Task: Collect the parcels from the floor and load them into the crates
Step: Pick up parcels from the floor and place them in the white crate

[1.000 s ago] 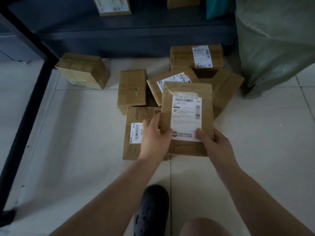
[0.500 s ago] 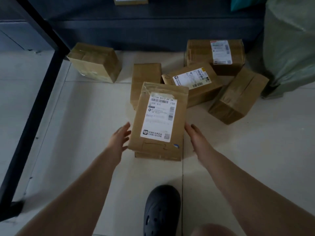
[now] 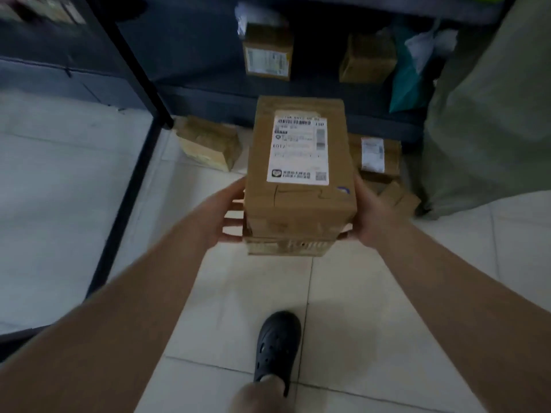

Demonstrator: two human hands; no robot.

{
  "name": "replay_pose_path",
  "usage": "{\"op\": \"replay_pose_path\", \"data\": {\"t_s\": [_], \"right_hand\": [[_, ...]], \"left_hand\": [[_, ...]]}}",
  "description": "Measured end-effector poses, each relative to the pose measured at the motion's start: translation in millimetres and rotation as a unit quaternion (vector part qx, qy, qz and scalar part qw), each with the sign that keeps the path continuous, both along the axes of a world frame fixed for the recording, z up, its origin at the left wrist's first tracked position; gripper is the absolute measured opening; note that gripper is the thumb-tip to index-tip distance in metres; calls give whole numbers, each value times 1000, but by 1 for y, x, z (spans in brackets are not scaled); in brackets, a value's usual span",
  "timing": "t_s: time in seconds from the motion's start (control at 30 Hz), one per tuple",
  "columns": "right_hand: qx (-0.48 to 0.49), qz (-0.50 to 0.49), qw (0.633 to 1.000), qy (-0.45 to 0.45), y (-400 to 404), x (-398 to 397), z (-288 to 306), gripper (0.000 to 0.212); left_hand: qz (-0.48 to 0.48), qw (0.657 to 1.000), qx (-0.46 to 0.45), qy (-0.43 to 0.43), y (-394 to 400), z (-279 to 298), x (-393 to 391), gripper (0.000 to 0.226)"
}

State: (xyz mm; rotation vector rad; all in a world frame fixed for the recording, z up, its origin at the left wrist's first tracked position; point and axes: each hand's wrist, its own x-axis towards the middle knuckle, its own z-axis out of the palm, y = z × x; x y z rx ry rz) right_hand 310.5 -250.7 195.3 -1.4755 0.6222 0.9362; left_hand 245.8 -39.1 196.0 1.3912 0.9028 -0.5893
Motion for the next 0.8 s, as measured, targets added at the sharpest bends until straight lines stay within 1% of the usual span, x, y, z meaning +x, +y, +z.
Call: {"op": "replay_pose_path", "data": {"t_s": [0.07, 0.1, 0.17, 0.23, 0.37, 0.47, 0.5, 0.57, 0.67, 0.8], "right_hand": [[-1, 7, 1000, -6, 7, 15, 89, 66], [-4, 13, 1000, -14, 10, 20, 136, 67], [-6, 20, 999, -36, 15, 23, 230, 61], [-4, 43, 997, -57, 18, 19, 318, 64], [24, 97, 989, -112, 19, -9, 482, 75], [50, 143, 977, -152, 27, -41, 588, 75], [55, 154, 972, -171, 30, -51, 619, 74], [67, 177, 959, -210, 42, -70, 674, 66], [96, 223, 936, -255, 72, -99, 742, 60], [126, 271, 914, -274, 132, -147, 796, 60]], "left_hand": [[-5, 1000, -4, -22, 13, 88, 7, 47], [-2, 999, -7, -35, 18, 131, 9, 52], [3, 998, -9, -58, 24, 218, 6, 49], [8, 997, -6, -70, 27, 303, -4, 45], [12, 994, 25, -104, 27, 465, -36, 52], [24, 990, 53, -130, 35, 572, -73, 55], [32, 988, 61, -140, 39, 605, -86, 57], [55, 982, 90, -159, 50, 664, -118, 60], [90, 967, 135, -195, 71, 740, -172, 59], [139, 951, 184, -207, 107, 800, -245, 57]]}}
